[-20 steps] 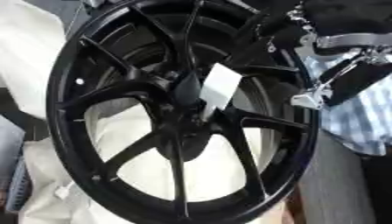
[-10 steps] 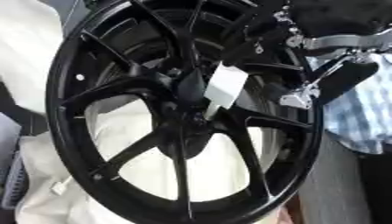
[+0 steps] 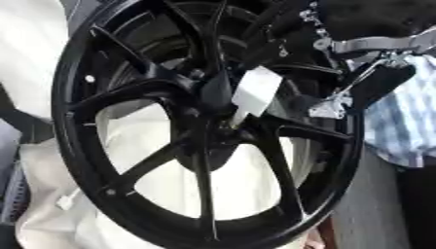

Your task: Pull the pin out of the wheel hub.

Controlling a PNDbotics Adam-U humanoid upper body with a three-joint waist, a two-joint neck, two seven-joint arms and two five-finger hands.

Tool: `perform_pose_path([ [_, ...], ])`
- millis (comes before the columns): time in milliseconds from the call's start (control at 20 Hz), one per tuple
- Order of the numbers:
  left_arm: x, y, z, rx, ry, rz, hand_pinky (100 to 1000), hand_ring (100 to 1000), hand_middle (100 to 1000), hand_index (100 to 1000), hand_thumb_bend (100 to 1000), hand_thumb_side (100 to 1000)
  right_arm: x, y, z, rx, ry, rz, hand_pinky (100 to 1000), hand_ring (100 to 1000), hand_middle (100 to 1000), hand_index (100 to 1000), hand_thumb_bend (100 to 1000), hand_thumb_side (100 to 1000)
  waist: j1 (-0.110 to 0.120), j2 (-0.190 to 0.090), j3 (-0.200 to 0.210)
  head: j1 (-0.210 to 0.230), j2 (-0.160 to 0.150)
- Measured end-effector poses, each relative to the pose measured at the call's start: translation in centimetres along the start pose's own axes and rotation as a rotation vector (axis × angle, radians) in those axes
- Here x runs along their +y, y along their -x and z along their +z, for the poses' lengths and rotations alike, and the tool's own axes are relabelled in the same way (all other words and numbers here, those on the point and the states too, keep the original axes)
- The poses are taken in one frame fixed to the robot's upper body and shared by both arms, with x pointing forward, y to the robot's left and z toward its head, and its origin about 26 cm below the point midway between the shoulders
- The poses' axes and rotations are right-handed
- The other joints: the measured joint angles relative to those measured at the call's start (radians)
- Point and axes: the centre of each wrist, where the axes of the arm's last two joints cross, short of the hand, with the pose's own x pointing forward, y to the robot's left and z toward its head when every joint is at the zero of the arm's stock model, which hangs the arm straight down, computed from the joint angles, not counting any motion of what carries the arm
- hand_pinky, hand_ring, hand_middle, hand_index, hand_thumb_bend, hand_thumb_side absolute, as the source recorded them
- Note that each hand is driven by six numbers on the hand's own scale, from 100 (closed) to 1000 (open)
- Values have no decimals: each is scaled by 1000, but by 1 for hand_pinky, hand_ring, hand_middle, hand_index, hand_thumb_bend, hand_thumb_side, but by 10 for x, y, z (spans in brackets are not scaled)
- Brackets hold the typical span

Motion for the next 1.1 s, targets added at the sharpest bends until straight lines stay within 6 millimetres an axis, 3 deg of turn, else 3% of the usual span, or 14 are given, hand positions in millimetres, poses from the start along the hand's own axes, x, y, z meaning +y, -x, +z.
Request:
perform_pose_path([
  [1100,-1,0,-1,-1,1,-3,827,674,616,799,100,792,5,-1,-7,20,-61,1,932,927,831,900,211,413,-19,14,18,-2,-5],
])
